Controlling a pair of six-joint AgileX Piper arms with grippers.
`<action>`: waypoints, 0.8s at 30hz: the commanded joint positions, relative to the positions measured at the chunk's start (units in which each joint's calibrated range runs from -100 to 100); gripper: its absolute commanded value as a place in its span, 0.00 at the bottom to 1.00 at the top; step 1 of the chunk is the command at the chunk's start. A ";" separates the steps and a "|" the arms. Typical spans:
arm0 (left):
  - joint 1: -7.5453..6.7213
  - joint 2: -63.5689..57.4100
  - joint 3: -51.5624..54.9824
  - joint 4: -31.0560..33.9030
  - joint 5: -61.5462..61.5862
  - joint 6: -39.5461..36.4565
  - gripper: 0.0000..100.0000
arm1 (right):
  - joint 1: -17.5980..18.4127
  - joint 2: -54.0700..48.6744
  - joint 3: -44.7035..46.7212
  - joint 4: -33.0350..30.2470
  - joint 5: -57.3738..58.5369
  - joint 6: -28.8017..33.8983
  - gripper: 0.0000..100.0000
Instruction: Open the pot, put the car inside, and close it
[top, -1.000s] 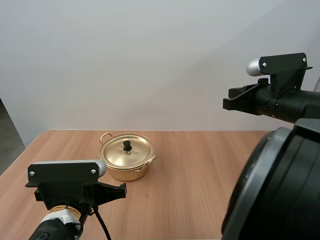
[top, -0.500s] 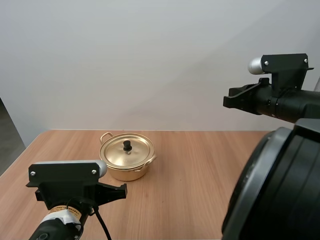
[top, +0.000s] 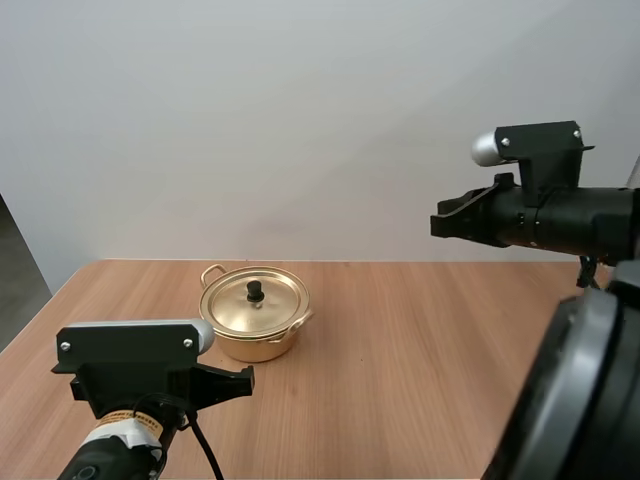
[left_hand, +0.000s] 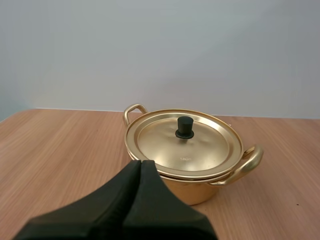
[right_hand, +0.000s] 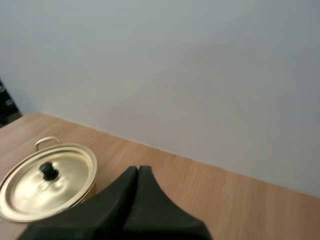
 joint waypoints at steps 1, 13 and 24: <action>0.00 0.00 0.00 0.06 0.02 -0.02 0.00 | 4.48 -2.09 -0.05 -9.00 -12.06 11.78 0.00; 0.00 0.00 0.00 0.06 0.02 -0.02 0.00 | 16.09 -21.22 -0.05 -39.41 -45.68 50.68 0.00; 0.00 0.00 0.00 0.06 0.02 -0.02 0.00 | 18.91 -35.31 -0.05 -56.11 -47.34 64.69 0.00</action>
